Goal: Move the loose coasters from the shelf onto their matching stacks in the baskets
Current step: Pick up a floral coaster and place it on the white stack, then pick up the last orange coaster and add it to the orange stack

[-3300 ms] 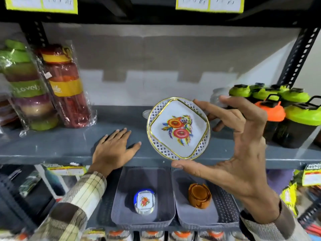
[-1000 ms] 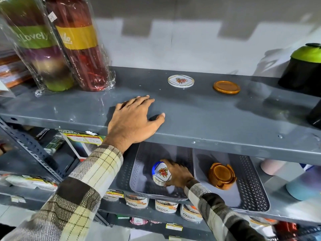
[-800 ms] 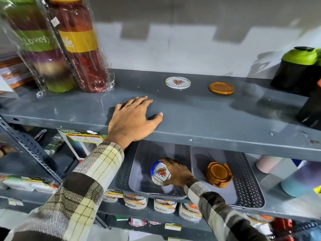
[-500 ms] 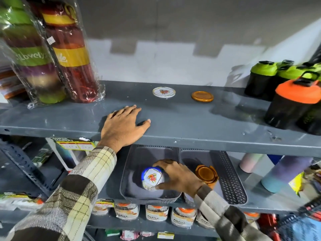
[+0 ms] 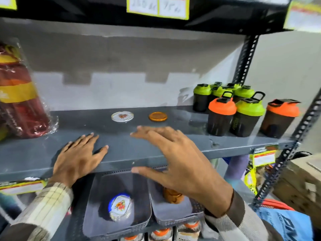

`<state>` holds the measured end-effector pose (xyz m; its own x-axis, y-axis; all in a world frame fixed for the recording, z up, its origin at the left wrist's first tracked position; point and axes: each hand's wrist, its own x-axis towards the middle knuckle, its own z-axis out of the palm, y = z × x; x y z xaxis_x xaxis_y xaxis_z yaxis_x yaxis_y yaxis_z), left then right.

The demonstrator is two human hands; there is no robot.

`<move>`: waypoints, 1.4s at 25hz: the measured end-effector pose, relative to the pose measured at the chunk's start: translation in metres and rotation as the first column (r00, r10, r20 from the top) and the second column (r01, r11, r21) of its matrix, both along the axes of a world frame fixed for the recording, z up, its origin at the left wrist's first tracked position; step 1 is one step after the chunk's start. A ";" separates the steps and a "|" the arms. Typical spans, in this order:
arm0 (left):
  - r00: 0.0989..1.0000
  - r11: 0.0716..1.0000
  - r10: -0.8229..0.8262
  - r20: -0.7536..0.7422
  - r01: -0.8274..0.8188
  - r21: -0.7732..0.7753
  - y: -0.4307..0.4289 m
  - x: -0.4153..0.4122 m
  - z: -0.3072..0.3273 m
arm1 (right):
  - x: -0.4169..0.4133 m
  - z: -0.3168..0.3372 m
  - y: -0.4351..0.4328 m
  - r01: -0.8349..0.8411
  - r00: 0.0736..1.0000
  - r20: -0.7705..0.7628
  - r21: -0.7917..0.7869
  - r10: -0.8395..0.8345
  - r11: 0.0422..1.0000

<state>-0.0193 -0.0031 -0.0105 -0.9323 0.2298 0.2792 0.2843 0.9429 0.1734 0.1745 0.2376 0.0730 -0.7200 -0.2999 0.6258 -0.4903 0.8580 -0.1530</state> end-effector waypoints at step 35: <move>0.994 0.992 0.020 -0.104 -0.007 0.123 0.003 -0.001 -0.003 | -0.251 -0.045 0.091 0.518 0.820 0.355 -0.128 -0.449 0.846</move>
<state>-0.0203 0.0002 -0.0134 -0.8994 0.1751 0.4005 0.2941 0.9203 0.2581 -0.0760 0.3290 0.0276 -0.8978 0.2506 0.3622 0.0797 0.9013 -0.4259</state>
